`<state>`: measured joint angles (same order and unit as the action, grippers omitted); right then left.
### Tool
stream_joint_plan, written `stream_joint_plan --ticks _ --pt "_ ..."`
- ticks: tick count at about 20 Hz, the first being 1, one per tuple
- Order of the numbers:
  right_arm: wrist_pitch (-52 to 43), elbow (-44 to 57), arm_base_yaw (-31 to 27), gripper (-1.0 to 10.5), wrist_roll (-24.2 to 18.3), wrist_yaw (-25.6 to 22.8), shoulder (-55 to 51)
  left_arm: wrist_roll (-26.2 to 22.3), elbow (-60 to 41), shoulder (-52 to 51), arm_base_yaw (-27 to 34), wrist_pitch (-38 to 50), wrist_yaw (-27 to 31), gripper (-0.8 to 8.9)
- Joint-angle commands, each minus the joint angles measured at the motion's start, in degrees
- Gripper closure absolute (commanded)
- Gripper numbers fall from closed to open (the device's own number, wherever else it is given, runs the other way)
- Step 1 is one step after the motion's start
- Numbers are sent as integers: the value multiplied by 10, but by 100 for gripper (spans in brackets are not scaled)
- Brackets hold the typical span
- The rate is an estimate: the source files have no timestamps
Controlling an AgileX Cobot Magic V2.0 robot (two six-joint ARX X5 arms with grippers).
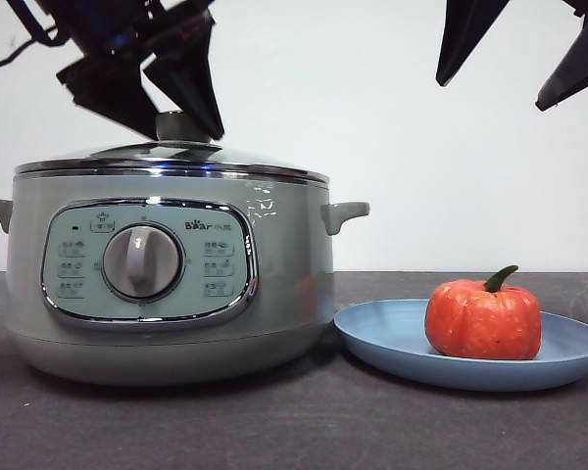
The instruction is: Take the pumpkin out from the steamer,put the pumpkin in the blue plate,close the lid
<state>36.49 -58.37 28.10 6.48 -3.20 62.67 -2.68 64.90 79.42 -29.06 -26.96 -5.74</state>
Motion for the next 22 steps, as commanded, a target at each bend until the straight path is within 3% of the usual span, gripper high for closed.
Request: stream_joint_plan --ticks 1,5,6,9,10,11,16,22 --pt "-1 5 0 383 5 -1 -1 1 -7 -12 0 -10 -3 343" --pt "-2 5 1 392 -2 -1 -9 16 -7 -81 -1 -36 -3 347" --pt "-2 5 1 453 -10 -1 -13 16 -7 -103 -1 -45 -3 355" --pt "-19 5 1 811 -27 -1 -41 9 -7 -160 -1 -89 -3 632" --pt "-27 5 1 918 -36 -1 -56 0 -7 -175 -1 -107 -2 776" --pt "-33 5 1 964 -42 -1 -69 -5 -7 -187 -1 -116 -2 822" --pt "-103 72 1 963 -42 -2 -170 -10 -50 -263 -1 -72 27 822" --pt "-261 253 1 963 -44 -1 -301 1 -239 -428 -1 35 47 822"
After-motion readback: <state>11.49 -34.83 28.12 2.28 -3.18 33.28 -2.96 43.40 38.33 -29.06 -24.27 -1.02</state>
